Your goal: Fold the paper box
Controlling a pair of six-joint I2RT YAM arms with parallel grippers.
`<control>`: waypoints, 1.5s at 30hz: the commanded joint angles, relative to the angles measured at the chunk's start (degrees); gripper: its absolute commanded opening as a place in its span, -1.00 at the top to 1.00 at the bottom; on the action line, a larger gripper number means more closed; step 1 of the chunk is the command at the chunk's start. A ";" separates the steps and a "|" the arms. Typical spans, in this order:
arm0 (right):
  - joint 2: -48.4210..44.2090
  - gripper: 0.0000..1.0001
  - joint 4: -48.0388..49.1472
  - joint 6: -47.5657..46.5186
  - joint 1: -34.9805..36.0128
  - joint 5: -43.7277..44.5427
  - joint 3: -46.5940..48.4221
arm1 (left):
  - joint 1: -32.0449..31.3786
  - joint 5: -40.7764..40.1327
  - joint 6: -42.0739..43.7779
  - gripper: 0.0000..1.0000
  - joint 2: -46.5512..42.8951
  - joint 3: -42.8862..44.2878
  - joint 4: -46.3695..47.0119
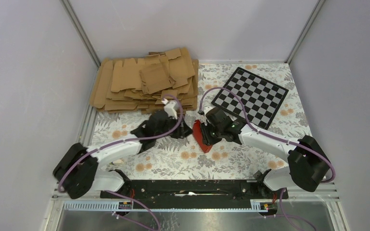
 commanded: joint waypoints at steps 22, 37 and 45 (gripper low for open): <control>4.74 0.15 -0.53 -13.07 3.86 -2.72 7.32 | 11.47 14.02 4.81 -0.62 -0.14 -9.00 22.54; 4.71 -0.03 0.64 -11.76 4.95 -0.28 6.32 | 11.47 10.80 6.24 -0.32 -0.55 -9.36 16.09; 5.36 -0.04 2.00 -11.07 4.96 2.88 5.28 | 11.47 9.93 8.27 -0.33 -4.18 -13.48 21.12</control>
